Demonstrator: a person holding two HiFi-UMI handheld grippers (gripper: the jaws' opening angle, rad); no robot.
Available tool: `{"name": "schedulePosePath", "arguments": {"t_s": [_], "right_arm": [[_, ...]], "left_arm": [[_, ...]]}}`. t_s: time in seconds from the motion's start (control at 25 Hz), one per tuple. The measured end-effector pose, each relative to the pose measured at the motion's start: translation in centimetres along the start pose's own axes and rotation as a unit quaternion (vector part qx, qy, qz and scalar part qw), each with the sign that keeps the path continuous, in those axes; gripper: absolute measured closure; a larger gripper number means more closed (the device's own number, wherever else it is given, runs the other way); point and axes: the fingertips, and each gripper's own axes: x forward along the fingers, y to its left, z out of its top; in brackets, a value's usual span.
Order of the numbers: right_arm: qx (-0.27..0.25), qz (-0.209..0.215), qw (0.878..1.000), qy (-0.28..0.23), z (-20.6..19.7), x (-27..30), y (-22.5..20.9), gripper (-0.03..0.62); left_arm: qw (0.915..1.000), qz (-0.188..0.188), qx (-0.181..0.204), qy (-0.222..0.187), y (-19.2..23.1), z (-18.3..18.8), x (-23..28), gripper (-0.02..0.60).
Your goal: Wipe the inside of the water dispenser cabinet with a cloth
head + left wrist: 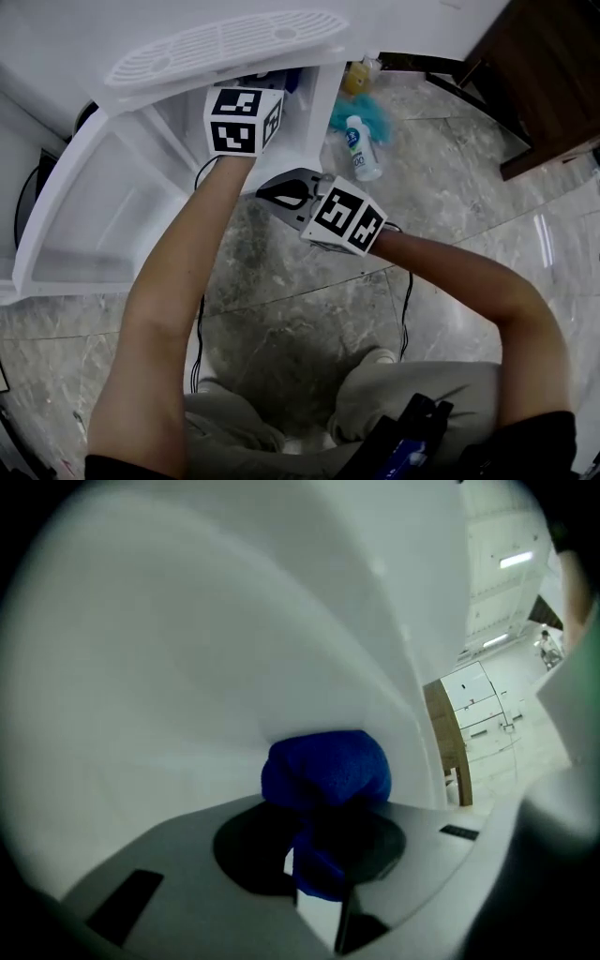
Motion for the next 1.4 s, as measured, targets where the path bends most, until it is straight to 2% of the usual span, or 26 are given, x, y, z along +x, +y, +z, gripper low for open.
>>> {"name": "schedulePosePath", "arguments": {"t_s": [0.12, 0.24, 0.52, 0.64, 0.8, 1.12, 1.28, 1.4], "right_arm": [[-0.007, 0.012, 1.0, -0.001, 0.1, 0.3, 0.8, 0.595], [-0.005, 0.017, 1.0, 0.003, -0.8, 0.0, 1.0, 0.595], [0.06, 0.007, 0.998, 0.012, -3.8, -2.0, 0.2, 0.595], [0.072, 0.004, 0.997, 0.014, -4.9, -3.2, 0.2, 0.595], [0.079, -0.002, 0.997, 0.02, -6.1, -4.0, 0.0, 0.595], [0.061, 0.009, 0.998, 0.021, -5.0, -2.4, 0.0, 0.595], [0.047, 0.009, 0.999, 0.02, -4.9, -2.2, 0.6, 0.595], [0.056, 0.008, 0.998, 0.033, -6.0, -2.8, 1.2, 0.595]], "left_arm": [[0.9997, 0.014, 0.008, -0.019, 0.1, 0.4, -0.1, 0.503], [0.9989, 0.03, -0.003, -0.036, 0.6, 0.5, 0.2, 0.503], [0.9901, 0.091, -0.074, -0.078, 3.1, 0.0, 2.8, 0.503], [0.9858, 0.107, -0.091, -0.092, 4.1, 0.1, 3.6, 0.503], [0.9851, 0.114, -0.089, -0.093, 4.4, -0.4, 3.6, 0.503], [0.9911, 0.09, -0.041, -0.089, 2.0, 0.4, 1.8, 0.503], [0.9908, 0.114, -0.04, -0.06, 3.2, -0.3, 3.2, 0.503], [0.9882, 0.135, -0.051, -0.052, 4.2, -0.7, 3.6, 0.503]]}}
